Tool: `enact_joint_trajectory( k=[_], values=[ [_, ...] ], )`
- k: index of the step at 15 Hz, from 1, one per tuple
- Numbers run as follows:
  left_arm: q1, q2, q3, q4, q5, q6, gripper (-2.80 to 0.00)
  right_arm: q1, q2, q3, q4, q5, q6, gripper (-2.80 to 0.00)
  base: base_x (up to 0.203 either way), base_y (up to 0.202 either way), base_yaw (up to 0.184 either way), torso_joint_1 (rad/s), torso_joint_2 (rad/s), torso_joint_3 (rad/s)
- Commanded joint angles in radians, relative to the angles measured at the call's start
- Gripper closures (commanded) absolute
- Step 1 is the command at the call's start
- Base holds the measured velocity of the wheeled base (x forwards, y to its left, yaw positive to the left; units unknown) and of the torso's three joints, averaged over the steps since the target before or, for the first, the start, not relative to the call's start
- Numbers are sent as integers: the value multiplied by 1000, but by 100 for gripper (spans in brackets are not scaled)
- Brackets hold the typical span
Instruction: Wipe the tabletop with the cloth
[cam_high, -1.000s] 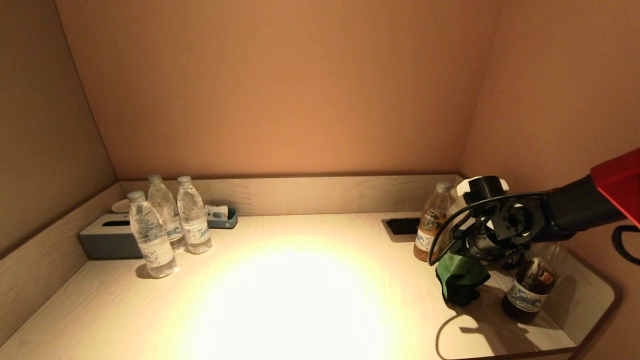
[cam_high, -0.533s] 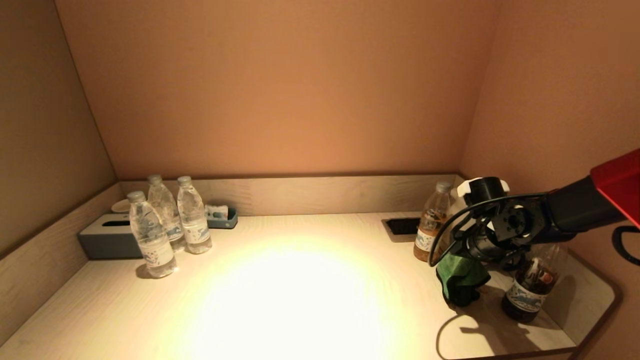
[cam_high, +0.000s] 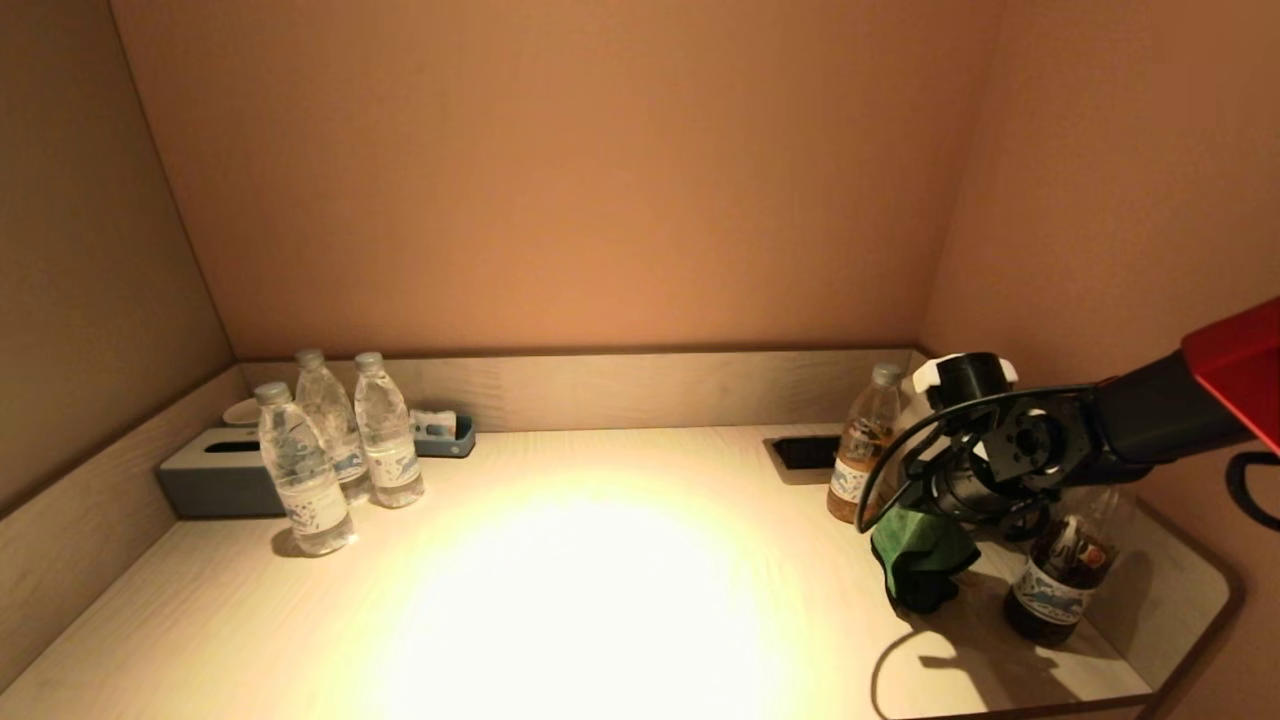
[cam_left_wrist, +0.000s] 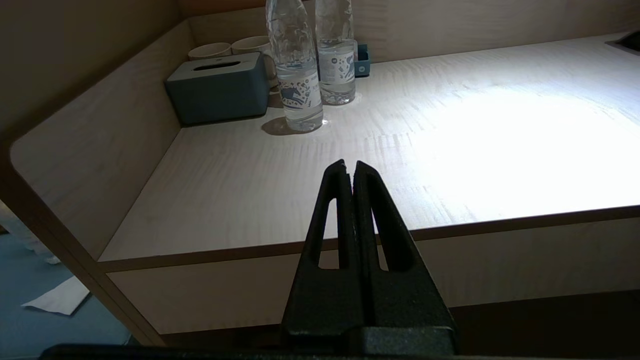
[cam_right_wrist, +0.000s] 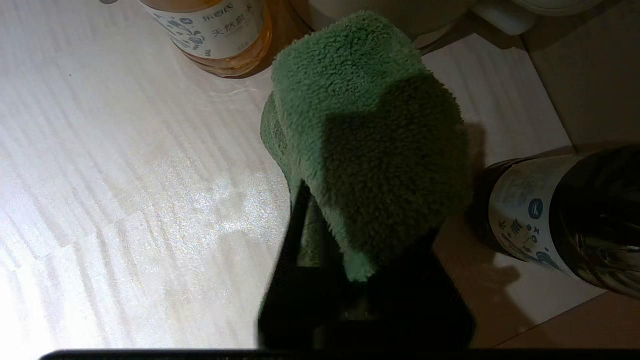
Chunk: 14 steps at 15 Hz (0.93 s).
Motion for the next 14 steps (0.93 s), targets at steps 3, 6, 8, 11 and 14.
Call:
enact_joint_trajectory(
  k=[3,6,8,11,14],
  values=[
    [1,1,1,0,0,2,0,0,-5,7,-1,-2,-1,-280,0,0,0,0,0,0],
    [1,1,0,0,0,2,0,0,-10,12,-3,-2,-6,-280,0,0,0,0,0,0],
    [0,1,0,0,0,2,0,2,-35,16,0,-2,-6,-280,0,0,0,0,0,0],
    [0,1,0,0,0,2,0,2,-36,17,0,-2,-6,-280,0,0,0,0,0,0],
    [1,1,0,0,0,2,0,43,-105,48,1,-2,-14,-280,0,0,0,0,0,0]
  ],
)
